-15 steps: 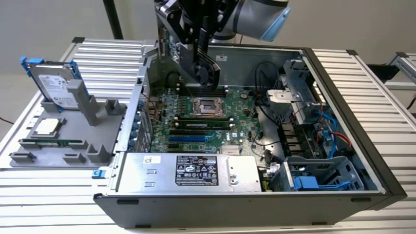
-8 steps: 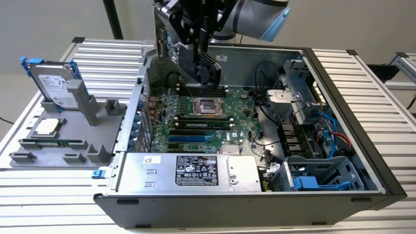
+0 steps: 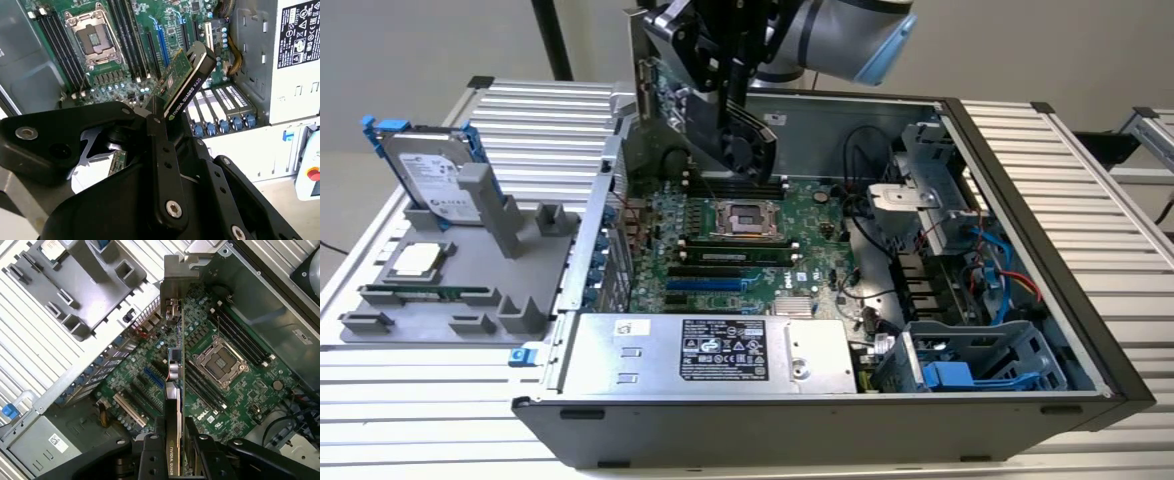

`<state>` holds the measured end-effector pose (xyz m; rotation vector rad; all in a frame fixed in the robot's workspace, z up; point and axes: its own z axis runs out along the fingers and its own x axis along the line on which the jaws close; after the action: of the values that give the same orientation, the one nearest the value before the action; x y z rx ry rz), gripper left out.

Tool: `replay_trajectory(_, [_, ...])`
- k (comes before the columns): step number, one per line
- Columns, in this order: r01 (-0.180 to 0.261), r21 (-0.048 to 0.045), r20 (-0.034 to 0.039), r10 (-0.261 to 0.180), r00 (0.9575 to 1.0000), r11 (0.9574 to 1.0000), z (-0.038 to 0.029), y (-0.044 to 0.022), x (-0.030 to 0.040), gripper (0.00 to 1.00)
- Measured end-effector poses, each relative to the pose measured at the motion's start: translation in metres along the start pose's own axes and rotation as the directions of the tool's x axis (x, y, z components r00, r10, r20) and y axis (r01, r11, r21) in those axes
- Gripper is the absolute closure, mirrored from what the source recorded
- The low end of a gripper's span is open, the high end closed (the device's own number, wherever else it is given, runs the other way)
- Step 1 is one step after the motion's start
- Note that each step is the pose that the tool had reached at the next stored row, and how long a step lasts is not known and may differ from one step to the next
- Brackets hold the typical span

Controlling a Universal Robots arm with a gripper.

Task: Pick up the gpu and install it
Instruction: 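Insert the gpu into the slot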

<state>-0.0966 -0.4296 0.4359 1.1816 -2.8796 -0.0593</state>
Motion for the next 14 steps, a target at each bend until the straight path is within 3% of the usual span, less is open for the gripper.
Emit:
replay_trajectory(7, [0.053,0.0005,-0.0026,-0.053,0.9986,0.9986,-0.0004,0.0,0.0,1.0])
replay_trajectory(14, [0.107,0.001,-0.005,-0.107,0.9943,0.9943,-0.0008,0.0,0.0,1.0])
